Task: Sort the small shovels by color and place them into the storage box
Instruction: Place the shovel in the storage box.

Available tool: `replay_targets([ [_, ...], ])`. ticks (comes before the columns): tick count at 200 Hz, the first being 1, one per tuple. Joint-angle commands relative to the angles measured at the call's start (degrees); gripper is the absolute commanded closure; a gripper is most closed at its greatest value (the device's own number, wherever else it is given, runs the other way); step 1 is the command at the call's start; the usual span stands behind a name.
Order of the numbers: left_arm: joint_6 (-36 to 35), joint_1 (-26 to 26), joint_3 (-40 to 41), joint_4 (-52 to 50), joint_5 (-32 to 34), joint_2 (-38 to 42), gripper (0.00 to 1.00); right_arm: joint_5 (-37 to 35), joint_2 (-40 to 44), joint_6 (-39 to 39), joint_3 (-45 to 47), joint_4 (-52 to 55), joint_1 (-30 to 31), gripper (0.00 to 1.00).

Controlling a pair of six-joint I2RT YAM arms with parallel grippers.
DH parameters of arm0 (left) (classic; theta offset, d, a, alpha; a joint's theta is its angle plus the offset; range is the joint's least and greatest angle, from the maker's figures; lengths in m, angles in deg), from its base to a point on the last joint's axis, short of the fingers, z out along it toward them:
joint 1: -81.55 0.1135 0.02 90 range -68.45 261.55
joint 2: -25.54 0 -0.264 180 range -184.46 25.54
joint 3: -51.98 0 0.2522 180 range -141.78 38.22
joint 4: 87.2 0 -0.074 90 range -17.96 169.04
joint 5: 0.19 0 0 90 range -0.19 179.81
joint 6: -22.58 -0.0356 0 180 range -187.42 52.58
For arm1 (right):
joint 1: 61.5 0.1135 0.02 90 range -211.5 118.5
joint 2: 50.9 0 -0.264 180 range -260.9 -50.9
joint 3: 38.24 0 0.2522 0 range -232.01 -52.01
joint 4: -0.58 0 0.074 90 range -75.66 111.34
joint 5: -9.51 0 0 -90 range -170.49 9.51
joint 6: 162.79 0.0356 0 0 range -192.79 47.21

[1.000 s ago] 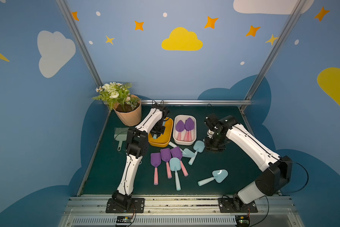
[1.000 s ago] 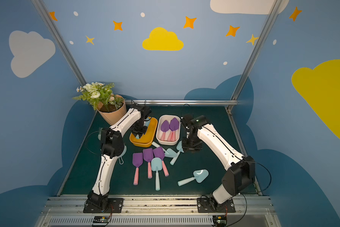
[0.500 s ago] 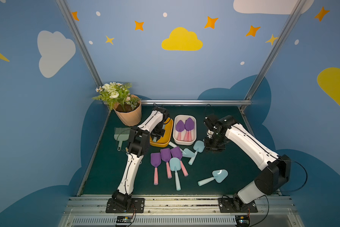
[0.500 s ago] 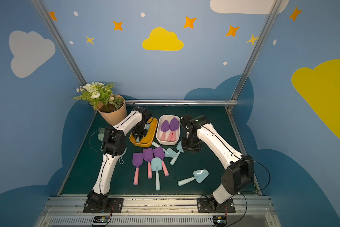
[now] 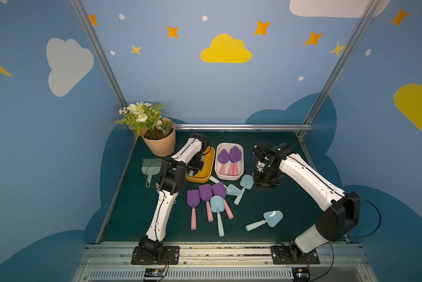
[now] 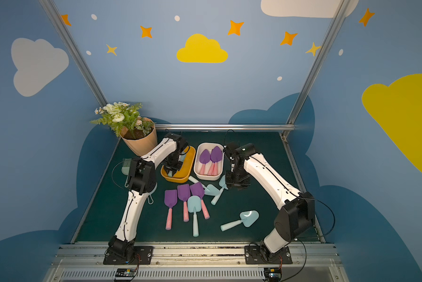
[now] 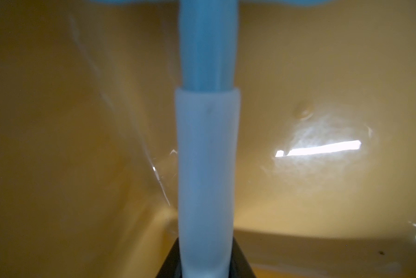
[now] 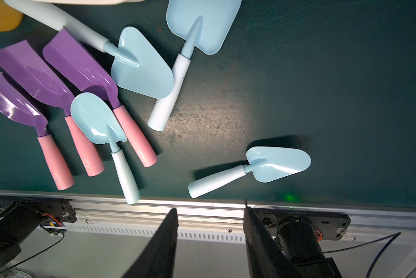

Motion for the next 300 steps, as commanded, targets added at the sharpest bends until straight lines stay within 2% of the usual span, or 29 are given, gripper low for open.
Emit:
replay_targets([
  [1,-0.7,0.4,0.5,-0.4,0.9,-1.3,0.81,-0.9,-0.6,-0.3,-0.1,1.1,0.2,0.54],
  [83,-0.8,0.4,-0.5,-0.5,1.3,2.5,0.74,-1.1,-0.3,-0.2,-0.2,1.1,0.2,0.54],
  [108,-1.2,0.3,-1.5,-0.3,0.9,5.0,0.69,-1.2,-0.1,0.0,-0.2,1.3,0.2,0.54],
  [189,0.5,-2.7,-2.0,3.0,-1.6,20.2,0.6,-1.0,2.9,2.1,0.2,2.0,0.2,0.53],
  [233,4.1,-6.9,6.9,3.0,-1.2,31.0,0.58,-1.1,8.3,7.4,4.5,2.4,0.6,0.52],
  [300,10.5,-10.8,29.6,5.4,-0.4,48.6,0.57,-2.3,16.1,16.9,11.4,3.3,4.3,0.51],
])
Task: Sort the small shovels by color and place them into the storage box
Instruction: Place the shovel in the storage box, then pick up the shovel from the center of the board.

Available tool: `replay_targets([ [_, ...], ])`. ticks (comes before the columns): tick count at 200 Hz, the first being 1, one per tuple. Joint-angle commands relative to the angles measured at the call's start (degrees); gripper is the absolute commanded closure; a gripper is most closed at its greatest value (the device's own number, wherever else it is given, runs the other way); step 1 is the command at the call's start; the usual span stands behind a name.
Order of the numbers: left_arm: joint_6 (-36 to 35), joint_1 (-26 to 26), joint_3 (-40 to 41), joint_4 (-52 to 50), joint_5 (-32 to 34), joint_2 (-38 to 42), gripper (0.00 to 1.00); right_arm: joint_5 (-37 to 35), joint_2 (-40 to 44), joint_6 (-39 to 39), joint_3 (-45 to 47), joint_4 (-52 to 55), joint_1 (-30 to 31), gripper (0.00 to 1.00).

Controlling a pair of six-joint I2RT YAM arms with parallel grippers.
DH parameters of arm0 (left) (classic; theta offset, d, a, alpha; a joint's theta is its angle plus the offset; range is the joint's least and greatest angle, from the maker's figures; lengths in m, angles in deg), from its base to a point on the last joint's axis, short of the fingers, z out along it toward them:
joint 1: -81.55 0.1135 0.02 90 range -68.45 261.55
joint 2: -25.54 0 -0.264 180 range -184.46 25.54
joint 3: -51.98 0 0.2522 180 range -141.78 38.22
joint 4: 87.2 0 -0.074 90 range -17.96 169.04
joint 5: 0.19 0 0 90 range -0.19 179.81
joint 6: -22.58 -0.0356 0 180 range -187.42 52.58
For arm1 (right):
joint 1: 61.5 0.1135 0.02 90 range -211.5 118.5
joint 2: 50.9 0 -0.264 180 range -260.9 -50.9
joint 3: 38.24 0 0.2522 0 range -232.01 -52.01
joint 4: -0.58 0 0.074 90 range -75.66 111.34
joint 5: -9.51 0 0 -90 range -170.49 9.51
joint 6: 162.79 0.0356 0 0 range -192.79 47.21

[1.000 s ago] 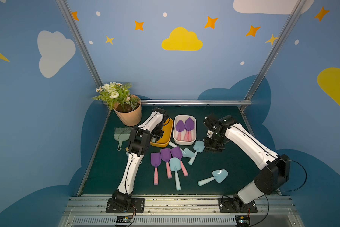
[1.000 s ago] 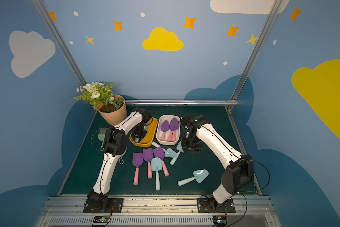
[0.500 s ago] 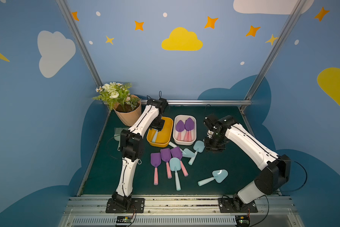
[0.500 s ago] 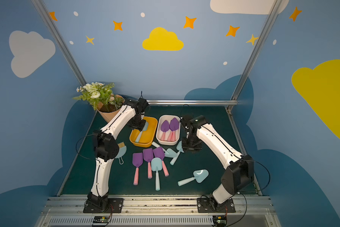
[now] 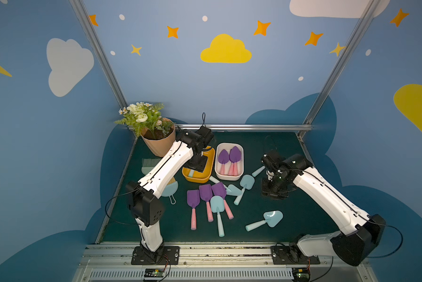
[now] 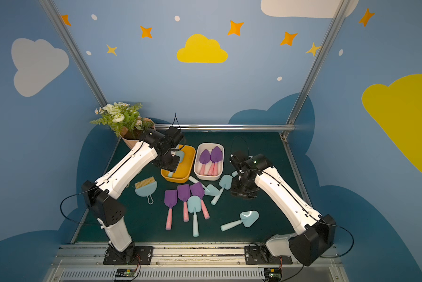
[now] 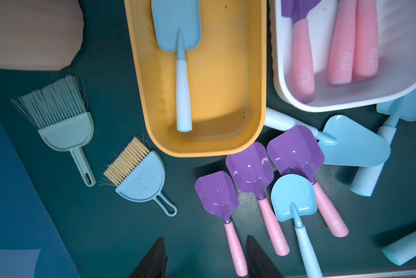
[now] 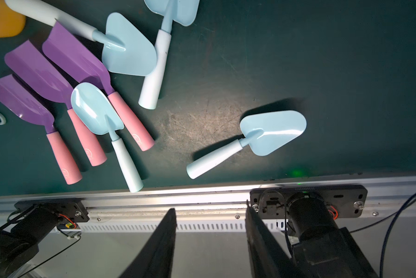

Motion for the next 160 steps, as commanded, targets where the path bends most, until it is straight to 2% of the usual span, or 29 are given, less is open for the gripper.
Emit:
replay_targets([
  [1,3.7,-0.4,6.2,0.7,-0.3,5.9,0.57,-1.0,1.5,4.9,2.0,1.9,1.7,0.51],
  [33,6.4,-0.8,16.5,3.8,-3.3,13.7,0.57,-1.8,2.7,8.4,3.1,2.7,4.5,0.49],
  [63,8.7,-1.2,22.6,5.0,-4.5,18.2,0.56,-1.2,4.2,11.6,5.3,1.3,6.6,0.49],
  [160,11.8,-1.8,30.1,5.1,-4.3,24.4,0.54,3.4,6.2,19.9,14.2,-7.4,10.7,0.48],
])
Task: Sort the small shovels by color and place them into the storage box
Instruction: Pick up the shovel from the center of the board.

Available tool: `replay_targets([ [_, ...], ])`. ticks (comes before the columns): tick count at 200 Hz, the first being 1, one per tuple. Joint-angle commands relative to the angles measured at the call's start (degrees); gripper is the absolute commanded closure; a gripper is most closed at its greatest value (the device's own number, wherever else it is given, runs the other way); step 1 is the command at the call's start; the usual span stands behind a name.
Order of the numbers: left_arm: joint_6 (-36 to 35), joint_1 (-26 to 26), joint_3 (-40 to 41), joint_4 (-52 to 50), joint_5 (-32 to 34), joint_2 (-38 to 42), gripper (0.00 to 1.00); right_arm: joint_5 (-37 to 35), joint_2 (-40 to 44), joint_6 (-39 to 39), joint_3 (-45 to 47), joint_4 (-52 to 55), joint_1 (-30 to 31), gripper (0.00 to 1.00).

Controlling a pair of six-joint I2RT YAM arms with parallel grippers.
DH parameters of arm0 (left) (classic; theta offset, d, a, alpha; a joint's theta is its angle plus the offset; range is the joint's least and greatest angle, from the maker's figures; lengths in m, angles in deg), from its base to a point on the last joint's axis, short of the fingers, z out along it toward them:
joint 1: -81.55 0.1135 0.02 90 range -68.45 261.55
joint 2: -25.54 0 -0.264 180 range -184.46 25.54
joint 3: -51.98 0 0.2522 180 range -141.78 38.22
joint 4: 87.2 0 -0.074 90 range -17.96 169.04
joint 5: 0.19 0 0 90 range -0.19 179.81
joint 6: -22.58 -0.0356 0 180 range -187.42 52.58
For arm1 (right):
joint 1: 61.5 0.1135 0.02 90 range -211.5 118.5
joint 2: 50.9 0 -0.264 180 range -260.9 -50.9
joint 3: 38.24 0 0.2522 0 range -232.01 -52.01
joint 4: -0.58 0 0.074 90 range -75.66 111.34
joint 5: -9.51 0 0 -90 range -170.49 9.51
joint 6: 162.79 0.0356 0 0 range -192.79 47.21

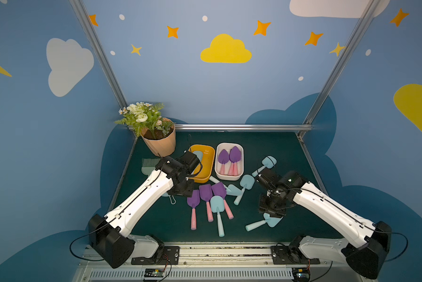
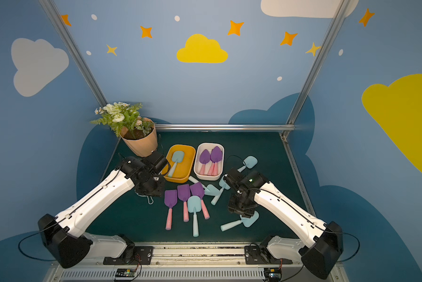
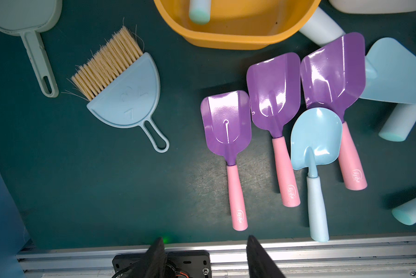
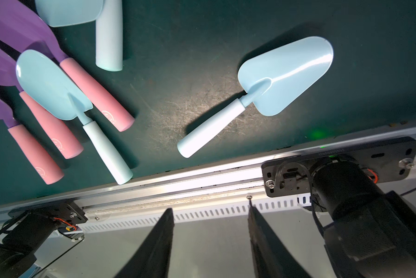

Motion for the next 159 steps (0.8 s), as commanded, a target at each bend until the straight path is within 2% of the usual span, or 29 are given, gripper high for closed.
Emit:
replay_targets([
  [1,1.3,-0.3,0.9,0.1,-0.4,1.0,0.54,1.3,0.0,3.1,1.2,-3.1,0.9,0.48],
  [95,2.6,-0.3,4.6,0.5,-0.4,2.8,0.52,6.0,-2.6,11.3,8.8,-14.7,2.3,0.47],
  [159,1.7,-0.2,4.6,0.7,0.5,2.0,0.49,7.5,-3.8,20.1,15.2,-23.5,3.2,0.46],
])
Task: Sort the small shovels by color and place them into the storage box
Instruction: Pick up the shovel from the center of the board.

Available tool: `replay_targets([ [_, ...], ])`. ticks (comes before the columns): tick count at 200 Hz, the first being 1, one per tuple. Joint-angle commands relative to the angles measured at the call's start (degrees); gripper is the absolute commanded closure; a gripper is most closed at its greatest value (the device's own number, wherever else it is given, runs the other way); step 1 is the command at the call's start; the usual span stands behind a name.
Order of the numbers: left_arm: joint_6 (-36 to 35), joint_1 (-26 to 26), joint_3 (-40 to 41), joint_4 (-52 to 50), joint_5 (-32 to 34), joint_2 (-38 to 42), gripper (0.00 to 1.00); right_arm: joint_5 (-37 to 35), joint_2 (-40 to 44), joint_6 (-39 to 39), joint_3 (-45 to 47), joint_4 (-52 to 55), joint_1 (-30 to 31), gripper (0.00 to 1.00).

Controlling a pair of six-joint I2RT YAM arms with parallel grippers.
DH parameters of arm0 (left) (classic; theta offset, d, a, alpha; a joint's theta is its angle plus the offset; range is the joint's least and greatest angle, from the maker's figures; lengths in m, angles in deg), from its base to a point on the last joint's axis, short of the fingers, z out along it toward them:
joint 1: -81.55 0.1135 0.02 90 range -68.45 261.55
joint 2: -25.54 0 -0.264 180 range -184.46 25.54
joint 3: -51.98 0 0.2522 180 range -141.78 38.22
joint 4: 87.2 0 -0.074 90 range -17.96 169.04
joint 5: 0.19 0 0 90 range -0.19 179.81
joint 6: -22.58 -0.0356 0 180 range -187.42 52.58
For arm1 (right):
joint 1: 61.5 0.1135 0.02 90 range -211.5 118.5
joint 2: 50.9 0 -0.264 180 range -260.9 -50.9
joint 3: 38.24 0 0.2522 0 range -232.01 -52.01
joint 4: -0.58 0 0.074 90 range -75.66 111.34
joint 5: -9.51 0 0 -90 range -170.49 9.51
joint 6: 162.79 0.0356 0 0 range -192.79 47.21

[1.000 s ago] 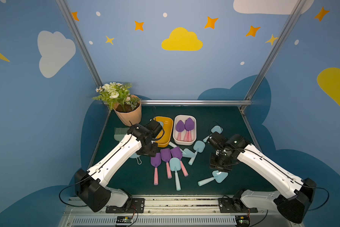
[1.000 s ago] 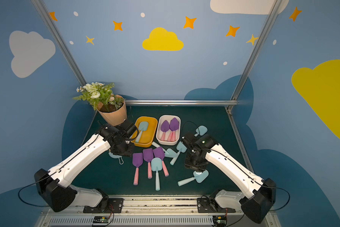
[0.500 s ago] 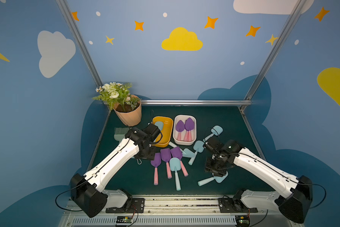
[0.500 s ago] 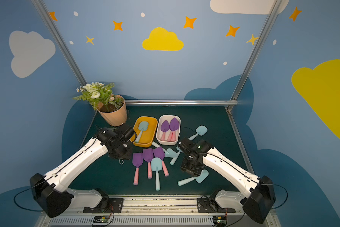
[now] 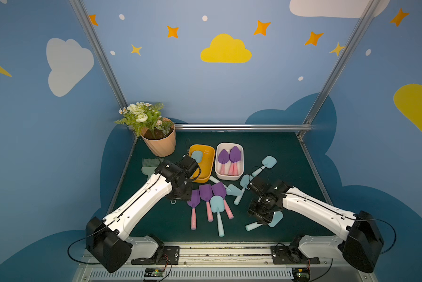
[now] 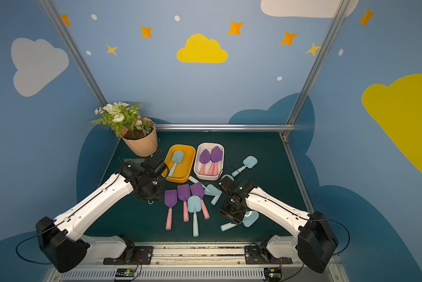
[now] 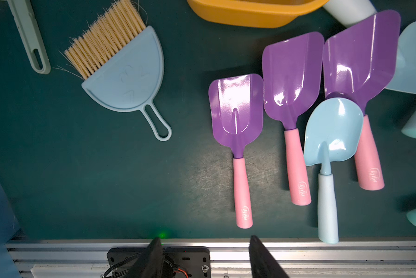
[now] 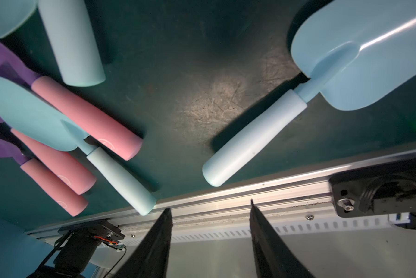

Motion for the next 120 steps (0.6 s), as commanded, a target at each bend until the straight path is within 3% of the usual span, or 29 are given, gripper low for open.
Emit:
replay_targets([
  [1,-0.5,-0.1,0.2,-0.4,0.6,0.2,0.49,0.5,-0.3,5.2,1.7,-3.8,0.7,0.46],
  [120,-2.5,-0.1,1.9,1.5,1.3,-2.5,0.44,-5.4,5.4,19.3,5.6,-4.0,3.5,0.4],
])
